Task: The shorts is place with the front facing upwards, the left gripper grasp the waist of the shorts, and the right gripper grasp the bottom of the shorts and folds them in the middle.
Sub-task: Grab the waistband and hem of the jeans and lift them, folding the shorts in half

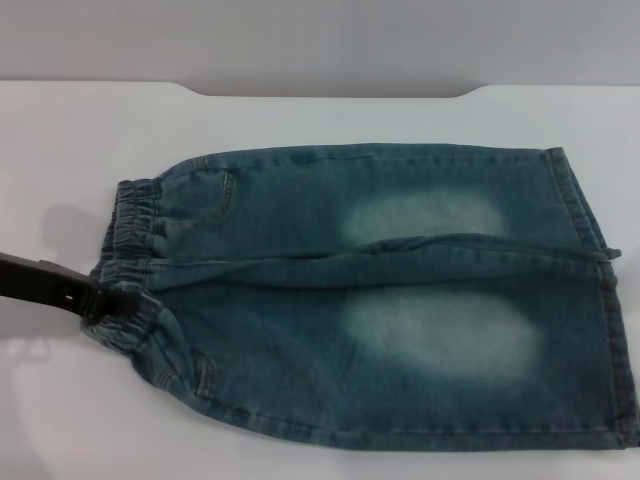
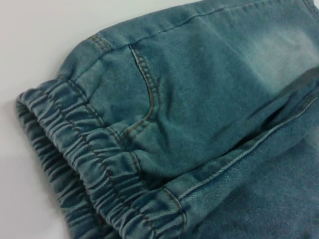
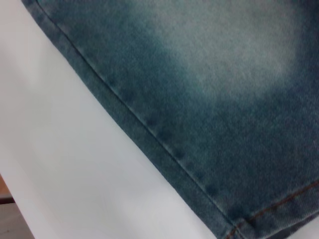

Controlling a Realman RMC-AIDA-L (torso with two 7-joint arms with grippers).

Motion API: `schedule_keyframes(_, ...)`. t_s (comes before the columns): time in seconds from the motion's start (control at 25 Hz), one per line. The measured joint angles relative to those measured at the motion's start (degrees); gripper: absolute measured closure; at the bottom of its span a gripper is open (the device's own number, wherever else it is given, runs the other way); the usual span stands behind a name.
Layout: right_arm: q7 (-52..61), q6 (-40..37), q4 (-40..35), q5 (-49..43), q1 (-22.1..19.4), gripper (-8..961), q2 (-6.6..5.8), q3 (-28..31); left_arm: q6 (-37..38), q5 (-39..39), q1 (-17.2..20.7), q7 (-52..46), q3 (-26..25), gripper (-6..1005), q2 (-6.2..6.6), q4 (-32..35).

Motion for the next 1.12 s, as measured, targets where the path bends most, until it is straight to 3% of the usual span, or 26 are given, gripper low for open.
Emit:
schedule_keyframes(0.6,-0.28,0.64,0.34,-0.11,1.19,467,0.76,-0.41,-0.17,0.81,-0.50,0.00,0.00,925,-0.10,0.01)
schedule_keyframes(1.12,-0.24,0.04,-0.10,-0.23,0.40,468,0.43,-0.41,-0.42,1.28,-0.53,0.00,0.00,921,-0.04,0.01)
